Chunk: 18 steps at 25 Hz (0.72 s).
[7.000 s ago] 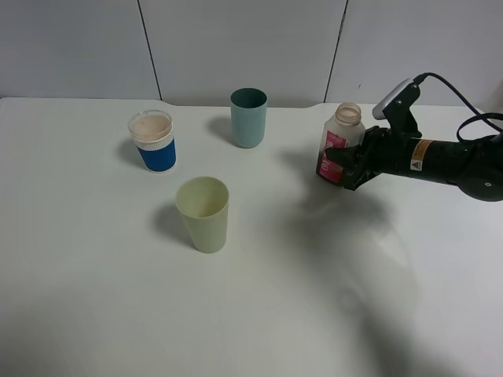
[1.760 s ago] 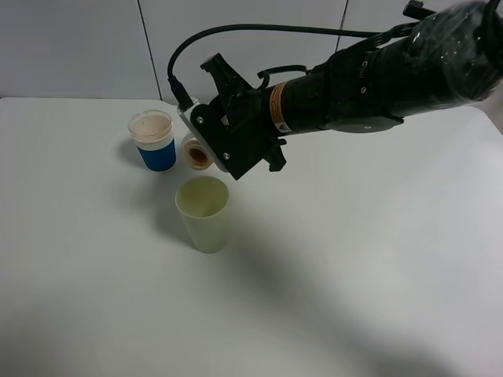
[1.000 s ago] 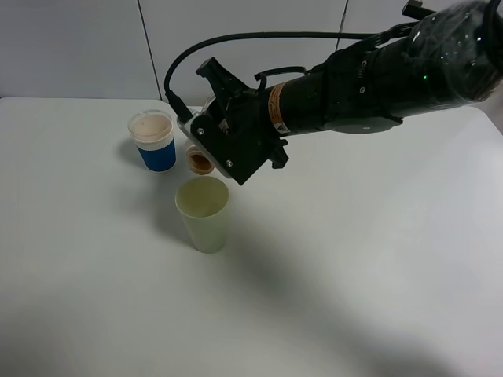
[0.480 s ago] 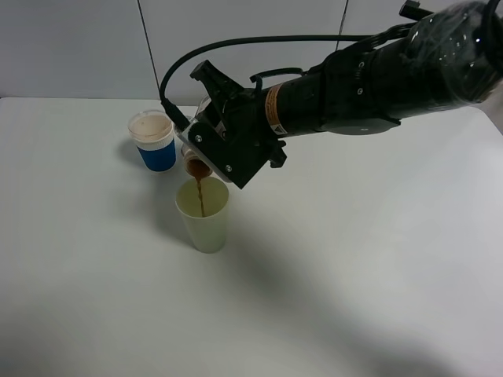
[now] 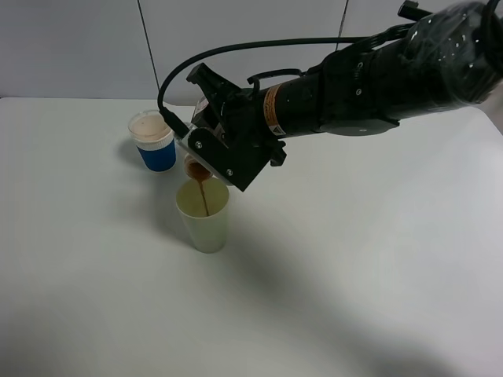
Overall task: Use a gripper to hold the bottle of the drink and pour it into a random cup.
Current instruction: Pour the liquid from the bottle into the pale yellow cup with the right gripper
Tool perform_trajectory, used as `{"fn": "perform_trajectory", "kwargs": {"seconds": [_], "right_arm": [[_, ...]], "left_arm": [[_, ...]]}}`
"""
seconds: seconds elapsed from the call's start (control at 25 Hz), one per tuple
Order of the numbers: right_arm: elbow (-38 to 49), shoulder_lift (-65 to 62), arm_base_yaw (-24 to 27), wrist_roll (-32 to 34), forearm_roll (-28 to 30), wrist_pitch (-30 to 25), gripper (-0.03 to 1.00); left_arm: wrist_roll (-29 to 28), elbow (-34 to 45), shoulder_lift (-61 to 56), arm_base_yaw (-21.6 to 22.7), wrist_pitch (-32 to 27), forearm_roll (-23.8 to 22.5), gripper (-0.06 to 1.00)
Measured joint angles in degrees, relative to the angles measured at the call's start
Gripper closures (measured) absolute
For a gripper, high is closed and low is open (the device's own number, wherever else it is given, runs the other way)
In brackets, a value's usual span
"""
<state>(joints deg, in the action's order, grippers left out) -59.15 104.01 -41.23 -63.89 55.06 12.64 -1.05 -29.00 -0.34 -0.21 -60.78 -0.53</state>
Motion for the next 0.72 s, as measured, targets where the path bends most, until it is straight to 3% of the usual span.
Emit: {"fn": "perform_trajectory", "kwargs": {"seconds": [0.72], "right_arm": [[0.0, 0.0, 0.0, -4.3, -1.1, 0.0, 0.59]], "left_arm": [[0.0, 0.0, 0.0, 0.0, 0.0, 0.0, 0.02]]}}
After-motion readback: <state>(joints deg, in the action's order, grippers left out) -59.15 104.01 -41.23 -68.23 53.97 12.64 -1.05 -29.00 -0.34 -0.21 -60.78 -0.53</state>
